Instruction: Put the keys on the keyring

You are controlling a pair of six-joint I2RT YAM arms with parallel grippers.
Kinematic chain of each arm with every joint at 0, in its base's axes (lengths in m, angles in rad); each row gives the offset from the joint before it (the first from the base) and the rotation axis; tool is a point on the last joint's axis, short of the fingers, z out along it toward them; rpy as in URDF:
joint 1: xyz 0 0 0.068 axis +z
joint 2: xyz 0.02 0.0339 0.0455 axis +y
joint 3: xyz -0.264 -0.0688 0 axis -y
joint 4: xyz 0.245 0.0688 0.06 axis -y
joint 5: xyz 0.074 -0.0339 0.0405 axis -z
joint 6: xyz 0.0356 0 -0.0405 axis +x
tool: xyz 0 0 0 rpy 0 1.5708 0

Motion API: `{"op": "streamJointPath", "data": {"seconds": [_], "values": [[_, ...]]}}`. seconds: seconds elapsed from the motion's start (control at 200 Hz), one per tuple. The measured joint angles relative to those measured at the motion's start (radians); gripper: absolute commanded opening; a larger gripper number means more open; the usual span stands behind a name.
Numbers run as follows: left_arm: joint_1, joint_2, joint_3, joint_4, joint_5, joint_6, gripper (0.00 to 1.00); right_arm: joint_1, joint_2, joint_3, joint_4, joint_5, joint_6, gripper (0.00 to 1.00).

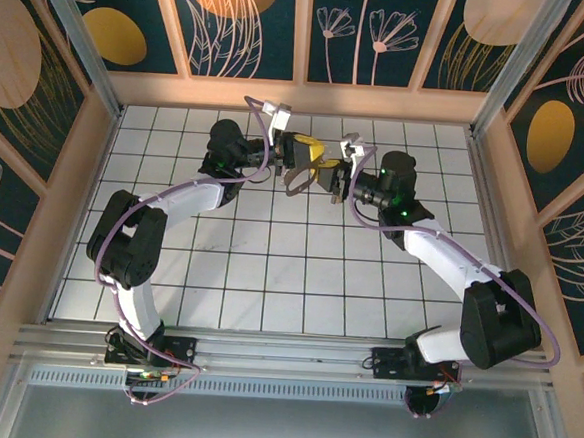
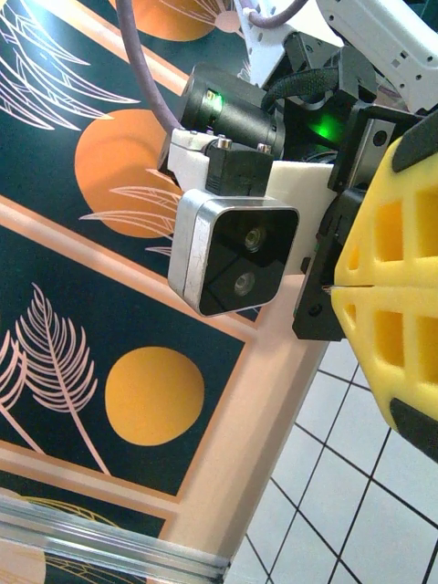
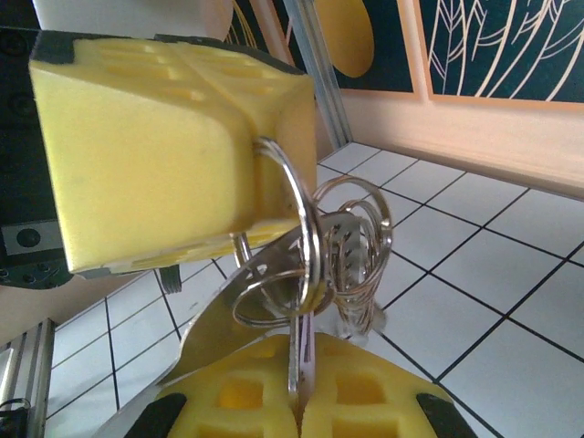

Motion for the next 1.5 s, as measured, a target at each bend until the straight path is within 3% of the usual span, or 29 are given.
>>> {"op": "streamJointPath", "data": {"seconds": [0.09, 0.225, 0.32, 0.626, 0.781, 1.196, 1.502], "values": [[0.0, 0.0, -0.005, 0.001, -0.002, 0.0, 0.0, 0.0, 0.0, 0.0, -0.006, 0.001, -0.003, 0.0], [0.0, 0.0, -0.008, 0.001, -0.011, 0.0, 0.0, -0.002, -0.001, -0.001, -0.016, 0.022, 0.002, 0.3], [-0.003, 0.0, -0.01, 0.007, -0.02, 0.0, 0.0, -0.012, -0.022, -0.024, -0.02, 0.028, 0.009, 0.37], [-0.008, 0.0, -0.053, 0.063, -0.078, -0.025, 0.0, -0.117, -0.221, -0.164, -0.004, 0.034, 0.085, 0.4], [-0.008, 0.0, -0.092, 0.133, -0.12, -0.074, 0.0, -0.141, -0.249, -0.171, 0.061, 0.043, 0.164, 0.4], [-0.009, 0.0, -0.167, 0.339, -0.227, -0.225, 0.0, -0.14, -0.074, -0.13, 0.352, 0.05, 0.494, 0.43], [-0.014, 0.006, -0.169, 0.403, -0.262, -0.293, 0.0, -0.105, -0.003, -0.082, 0.449, 0.049, 0.602, 0.43]]}}
